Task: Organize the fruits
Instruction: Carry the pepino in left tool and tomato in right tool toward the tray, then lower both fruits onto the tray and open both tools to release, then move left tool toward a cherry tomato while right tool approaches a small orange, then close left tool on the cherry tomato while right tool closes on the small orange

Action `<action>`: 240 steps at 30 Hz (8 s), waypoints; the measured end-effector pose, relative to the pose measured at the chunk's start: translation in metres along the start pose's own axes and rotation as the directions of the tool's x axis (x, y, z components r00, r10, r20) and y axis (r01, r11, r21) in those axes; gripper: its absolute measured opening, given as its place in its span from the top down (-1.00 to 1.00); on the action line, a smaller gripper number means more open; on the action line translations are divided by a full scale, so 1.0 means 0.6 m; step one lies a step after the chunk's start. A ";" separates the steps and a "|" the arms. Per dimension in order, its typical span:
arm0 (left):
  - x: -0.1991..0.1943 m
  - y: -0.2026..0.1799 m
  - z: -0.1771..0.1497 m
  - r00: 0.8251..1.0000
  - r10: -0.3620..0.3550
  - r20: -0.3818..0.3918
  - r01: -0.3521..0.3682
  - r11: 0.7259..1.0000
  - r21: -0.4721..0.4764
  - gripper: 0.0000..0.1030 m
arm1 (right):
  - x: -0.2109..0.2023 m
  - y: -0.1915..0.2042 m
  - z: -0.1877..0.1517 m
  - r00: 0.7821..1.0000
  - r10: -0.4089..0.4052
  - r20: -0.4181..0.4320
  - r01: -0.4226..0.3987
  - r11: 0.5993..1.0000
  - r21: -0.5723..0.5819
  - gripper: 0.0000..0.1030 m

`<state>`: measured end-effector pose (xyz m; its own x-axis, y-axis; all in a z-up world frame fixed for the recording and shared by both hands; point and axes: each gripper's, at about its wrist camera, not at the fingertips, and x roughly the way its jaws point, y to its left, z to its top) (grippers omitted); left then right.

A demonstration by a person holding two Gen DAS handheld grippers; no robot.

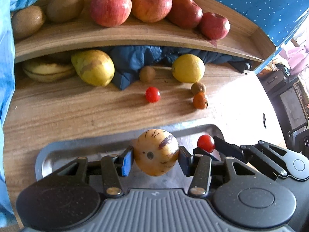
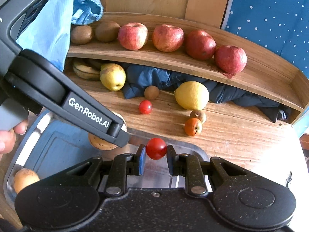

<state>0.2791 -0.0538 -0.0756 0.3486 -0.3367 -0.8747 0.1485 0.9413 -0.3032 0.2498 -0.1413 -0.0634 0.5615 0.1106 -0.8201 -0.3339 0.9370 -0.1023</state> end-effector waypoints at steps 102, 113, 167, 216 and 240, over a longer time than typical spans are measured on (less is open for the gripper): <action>-0.129 -0.031 -0.251 0.961 0.263 -0.085 -0.266 0.963 -0.037 -0.99 | -0.141 0.002 -0.175 0.983 0.172 -0.058 -0.174 0.984 -0.033 -0.81; -0.128 -0.023 -0.260 0.910 0.388 -0.146 -0.389 0.921 0.018 -0.99 | -0.142 -0.012 -0.180 0.991 0.106 -0.077 -0.107 0.994 -0.006 -0.96; -0.062 -0.004 -0.002 0.913 0.407 0.018 -0.407 0.906 0.116 -0.99 | -0.011 -0.074 -0.047 0.999 0.027 -0.033 -0.021 0.985 0.171 -0.99; 0.090 -0.006 0.122 0.989 0.144 -0.020 -0.142 0.986 0.088 -0.94 | 0.120 -0.104 0.037 0.992 -0.087 -0.089 0.104 0.975 0.199 -0.75; 0.104 -0.012 0.126 0.998 0.058 -0.021 -0.058 0.998 0.020 -0.13 | 0.141 -0.109 0.051 0.994 -0.061 -0.085 0.077 0.977 0.201 0.08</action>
<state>0.3696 -0.0831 -0.0995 0.3373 -0.2811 -0.8985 0.1470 0.9584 -0.2447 0.3424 -0.1832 -0.1091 0.5141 0.0243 -0.8574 -0.1307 0.9901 -0.0503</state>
